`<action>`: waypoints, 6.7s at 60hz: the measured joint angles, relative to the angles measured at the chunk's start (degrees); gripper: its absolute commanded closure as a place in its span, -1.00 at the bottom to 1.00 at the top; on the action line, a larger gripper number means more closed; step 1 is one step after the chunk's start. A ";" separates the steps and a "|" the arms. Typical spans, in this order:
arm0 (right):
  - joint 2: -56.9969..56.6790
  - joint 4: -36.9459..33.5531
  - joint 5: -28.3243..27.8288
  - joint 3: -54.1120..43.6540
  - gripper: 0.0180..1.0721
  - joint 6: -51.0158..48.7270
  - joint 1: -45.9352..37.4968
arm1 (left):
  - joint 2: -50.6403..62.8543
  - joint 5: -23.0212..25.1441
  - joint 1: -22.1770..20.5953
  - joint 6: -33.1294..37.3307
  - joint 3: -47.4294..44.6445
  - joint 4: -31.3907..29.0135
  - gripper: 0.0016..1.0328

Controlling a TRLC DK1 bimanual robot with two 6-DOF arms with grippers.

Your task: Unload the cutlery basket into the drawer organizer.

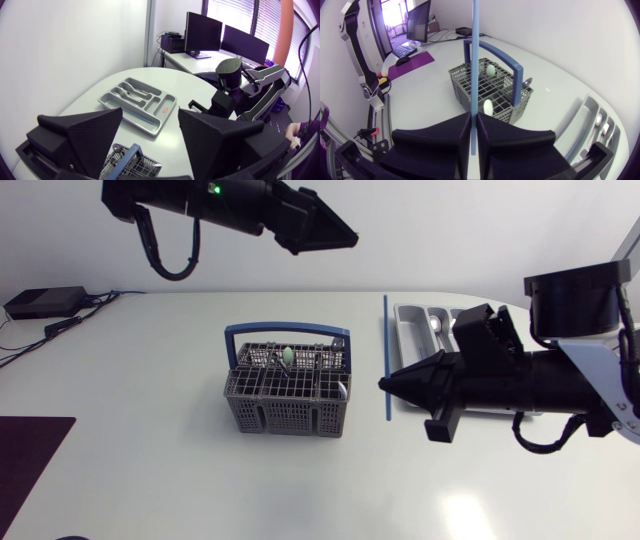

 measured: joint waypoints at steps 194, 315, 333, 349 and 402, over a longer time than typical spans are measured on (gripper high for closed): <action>28.65 -2.64 26.86 12.24 -0.82 15.80 -15.78 | 4.04 -48.52 -20.92 76.76 -30.38 18.27 0.55; 3.34 0.22 28.15 2.10 -0.85 9.38 -6.47 | -13.84 -49.42 -23.15 69.07 -34.03 18.27 0.62; -13.27 10.80 27.26 -9.33 -0.84 1.27 -3.85 | -3.61 -49.79 -23.61 44.06 -19.43 9.62 0.62; -22.64 19.63 35.08 -16.61 -0.74 -6.01 3.04 | 5.49 -44.24 -23.80 19.89 -3.98 -0.42 0.61; -16.35 37.73 43.34 -24.65 -0.28 -19.85 11.91 | 16.74 -34.45 -22.38 -7.34 16.24 -20.65 0.62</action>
